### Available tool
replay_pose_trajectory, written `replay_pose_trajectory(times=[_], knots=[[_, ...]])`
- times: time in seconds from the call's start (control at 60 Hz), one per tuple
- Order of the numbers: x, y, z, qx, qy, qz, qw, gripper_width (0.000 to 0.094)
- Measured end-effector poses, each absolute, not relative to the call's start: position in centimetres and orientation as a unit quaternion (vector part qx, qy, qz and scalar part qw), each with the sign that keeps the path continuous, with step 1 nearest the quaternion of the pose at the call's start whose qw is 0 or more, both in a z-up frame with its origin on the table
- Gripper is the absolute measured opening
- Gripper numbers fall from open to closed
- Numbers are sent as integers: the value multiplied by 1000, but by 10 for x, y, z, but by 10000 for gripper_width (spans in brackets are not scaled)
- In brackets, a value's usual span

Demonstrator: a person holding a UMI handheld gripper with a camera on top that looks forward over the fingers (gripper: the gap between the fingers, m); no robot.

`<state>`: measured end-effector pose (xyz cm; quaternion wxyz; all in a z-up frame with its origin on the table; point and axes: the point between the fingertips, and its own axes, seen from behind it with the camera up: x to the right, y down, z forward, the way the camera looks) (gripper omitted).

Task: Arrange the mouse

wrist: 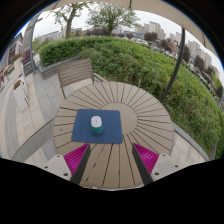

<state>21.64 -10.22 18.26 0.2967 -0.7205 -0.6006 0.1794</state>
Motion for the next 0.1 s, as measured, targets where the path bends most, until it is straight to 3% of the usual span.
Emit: replay_pose_trajectory(times=[0.1], knots=[[220,-107,178,-730,-593,187,283,852]])
